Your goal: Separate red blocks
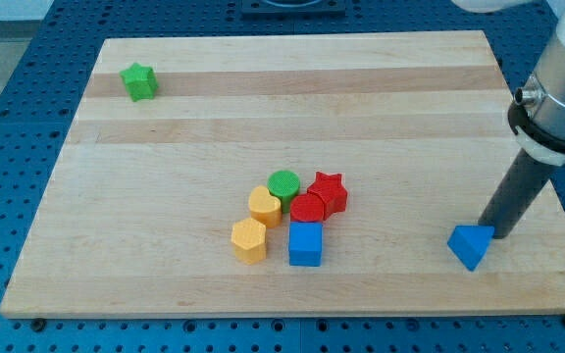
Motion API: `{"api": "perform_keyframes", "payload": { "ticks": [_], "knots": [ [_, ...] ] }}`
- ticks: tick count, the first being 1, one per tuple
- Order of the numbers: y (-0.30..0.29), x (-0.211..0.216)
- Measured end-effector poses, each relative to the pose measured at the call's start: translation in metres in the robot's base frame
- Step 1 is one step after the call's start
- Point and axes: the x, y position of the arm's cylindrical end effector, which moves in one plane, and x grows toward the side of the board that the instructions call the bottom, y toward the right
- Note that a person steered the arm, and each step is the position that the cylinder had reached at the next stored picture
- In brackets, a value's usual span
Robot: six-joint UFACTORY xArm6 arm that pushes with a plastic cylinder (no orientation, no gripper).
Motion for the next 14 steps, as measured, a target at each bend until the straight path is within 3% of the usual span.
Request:
{"api": "perform_keyframes", "payload": {
  "ticks": [2, 3, 5, 6, 7, 12, 14],
  "knots": [
    [-0.010, -0.071],
    [-0.039, -0.081],
    [-0.122, -0.006],
    [-0.130, 0.005],
    [-0.153, 0.009],
    [-0.218, -0.053],
    [-0.210, -0.010]
  ]
}}
